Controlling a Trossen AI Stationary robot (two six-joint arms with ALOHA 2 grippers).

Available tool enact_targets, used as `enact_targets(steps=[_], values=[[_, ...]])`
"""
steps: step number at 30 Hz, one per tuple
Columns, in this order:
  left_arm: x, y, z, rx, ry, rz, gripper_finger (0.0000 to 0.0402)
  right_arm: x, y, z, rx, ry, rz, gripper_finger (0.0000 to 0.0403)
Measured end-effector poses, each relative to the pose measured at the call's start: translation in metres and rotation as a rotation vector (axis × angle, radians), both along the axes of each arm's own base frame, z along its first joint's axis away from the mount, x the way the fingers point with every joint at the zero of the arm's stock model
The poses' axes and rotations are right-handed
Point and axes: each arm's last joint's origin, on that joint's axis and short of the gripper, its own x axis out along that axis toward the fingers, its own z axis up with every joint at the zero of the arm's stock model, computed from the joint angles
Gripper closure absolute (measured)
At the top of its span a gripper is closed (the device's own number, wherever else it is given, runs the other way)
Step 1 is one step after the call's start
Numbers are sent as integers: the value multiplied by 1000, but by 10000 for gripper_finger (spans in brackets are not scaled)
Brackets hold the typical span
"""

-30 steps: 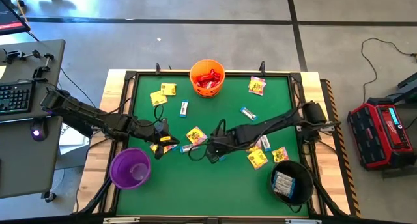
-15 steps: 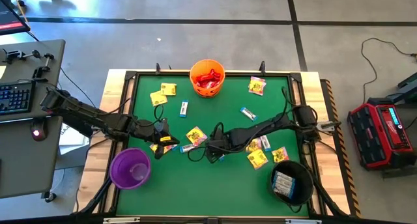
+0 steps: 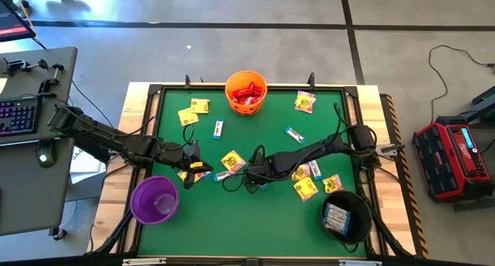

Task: Sort candy by brand, put in halloween buckets
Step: Put the white chocolate bar into the black bucket

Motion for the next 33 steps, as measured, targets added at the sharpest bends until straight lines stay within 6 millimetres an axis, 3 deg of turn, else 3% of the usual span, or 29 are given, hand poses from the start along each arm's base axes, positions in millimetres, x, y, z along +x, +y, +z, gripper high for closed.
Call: enact_targets(steps=[12, 18, 26, 33], values=[[0, 0, 0, -1, 0, 0, 402, -8, -1, 29, 27, -46, 5, 403], [0, 0, 0, 1, 0, 0, 401, -21, 5, 60, 40, -90, 19, 403], [0, 0, 0, 9, 0, -5, 402, -63, 22, 114, 111, -95, 65, 403], [0, 0, 0, 13, 1, -7, 401, -117, 41, 164, 225, -108, 53, 403]])
